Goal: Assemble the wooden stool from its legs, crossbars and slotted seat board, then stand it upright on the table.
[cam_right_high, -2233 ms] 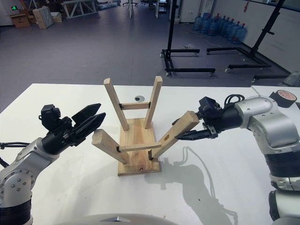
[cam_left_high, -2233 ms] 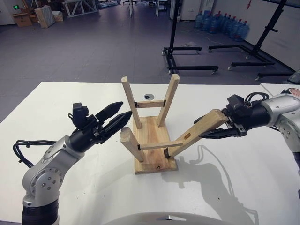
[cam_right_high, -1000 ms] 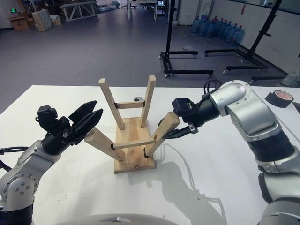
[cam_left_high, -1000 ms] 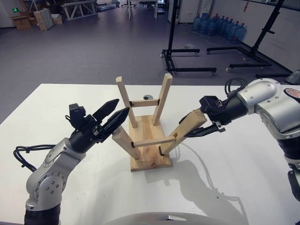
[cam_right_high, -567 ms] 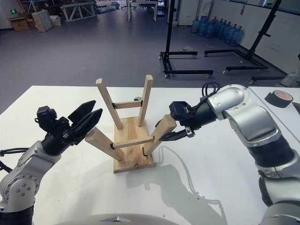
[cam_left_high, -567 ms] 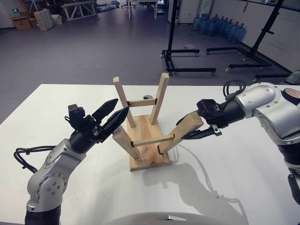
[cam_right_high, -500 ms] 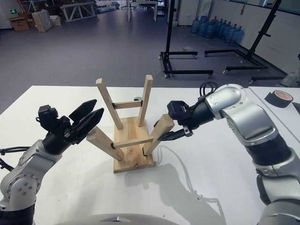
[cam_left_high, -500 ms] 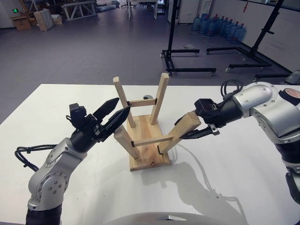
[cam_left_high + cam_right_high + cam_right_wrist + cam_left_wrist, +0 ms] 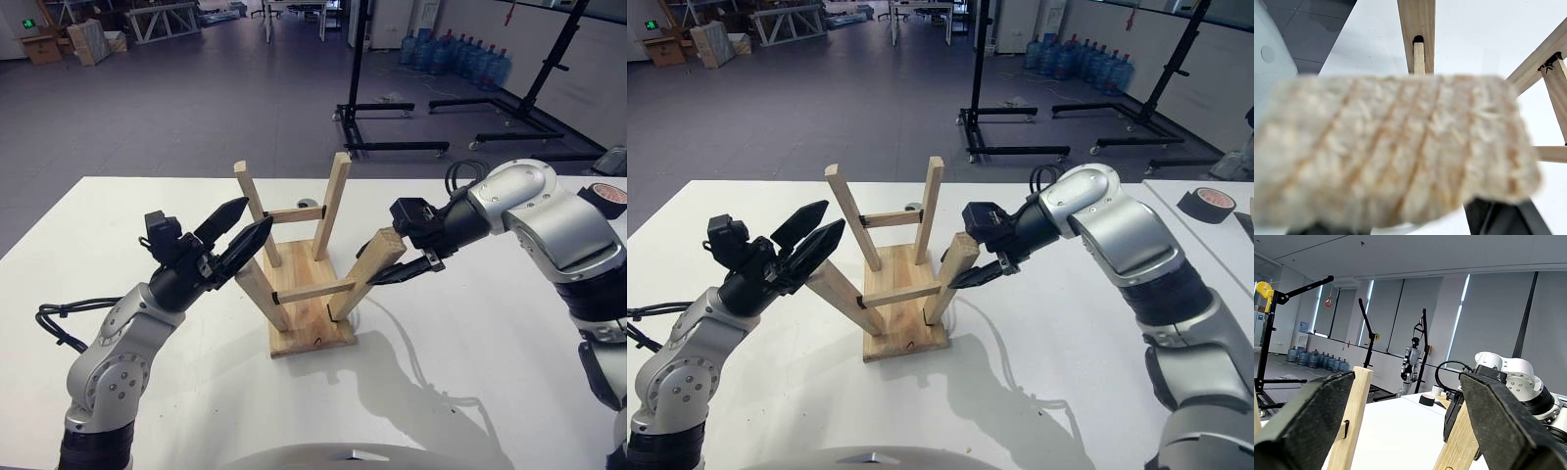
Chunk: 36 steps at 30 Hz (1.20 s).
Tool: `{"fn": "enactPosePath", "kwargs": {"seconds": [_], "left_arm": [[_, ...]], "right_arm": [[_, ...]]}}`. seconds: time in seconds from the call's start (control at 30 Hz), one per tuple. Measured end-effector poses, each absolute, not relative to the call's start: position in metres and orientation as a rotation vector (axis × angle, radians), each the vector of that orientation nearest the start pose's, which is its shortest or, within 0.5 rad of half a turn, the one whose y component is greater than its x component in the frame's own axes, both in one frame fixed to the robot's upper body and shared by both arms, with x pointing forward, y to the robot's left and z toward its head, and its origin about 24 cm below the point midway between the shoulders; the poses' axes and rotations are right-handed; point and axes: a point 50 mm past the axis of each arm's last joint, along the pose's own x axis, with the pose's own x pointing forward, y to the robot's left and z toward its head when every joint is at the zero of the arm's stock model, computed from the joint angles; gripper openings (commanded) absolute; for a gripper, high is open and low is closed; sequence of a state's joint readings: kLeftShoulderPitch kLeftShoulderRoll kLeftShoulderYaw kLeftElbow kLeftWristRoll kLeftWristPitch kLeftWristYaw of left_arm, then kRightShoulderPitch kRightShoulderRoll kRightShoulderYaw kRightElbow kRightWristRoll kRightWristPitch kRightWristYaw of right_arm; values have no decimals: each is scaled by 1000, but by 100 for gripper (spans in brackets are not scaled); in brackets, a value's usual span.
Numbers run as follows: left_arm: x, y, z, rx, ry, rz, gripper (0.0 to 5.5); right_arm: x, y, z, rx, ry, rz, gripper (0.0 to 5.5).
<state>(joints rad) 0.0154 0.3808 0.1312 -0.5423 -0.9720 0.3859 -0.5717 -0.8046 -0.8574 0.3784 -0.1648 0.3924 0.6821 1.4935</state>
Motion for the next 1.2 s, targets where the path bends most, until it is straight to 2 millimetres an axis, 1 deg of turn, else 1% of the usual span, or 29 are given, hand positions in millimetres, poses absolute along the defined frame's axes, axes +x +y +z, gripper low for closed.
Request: {"fn": "enactPosePath", "kwargs": {"seconds": [0.13,0.27,0.37,0.43,0.63,0.9,1.2], "left_arm": [[216,165,159,-439,-264,-864,390],[218,165,159,-441,-270,-857,390],[221,164,160,-443,-273,-857,390],[223,162,161,-442,-274,-861,390],[223,161,161,-442,-277,-859,390],[226,161,161,-434,-286,-849,390],[230,161,161,-414,-299,-758,390]], "right_arm": [[286,-142,206,-546,504,1654,203],[290,-143,202,-548,508,1660,203],[290,-143,199,-574,483,1668,203],[288,-143,192,-578,473,1665,203],[284,-145,189,-585,431,1654,203],[284,-146,187,-580,414,1644,203],[287,-144,189,-572,440,1616,203]]}}
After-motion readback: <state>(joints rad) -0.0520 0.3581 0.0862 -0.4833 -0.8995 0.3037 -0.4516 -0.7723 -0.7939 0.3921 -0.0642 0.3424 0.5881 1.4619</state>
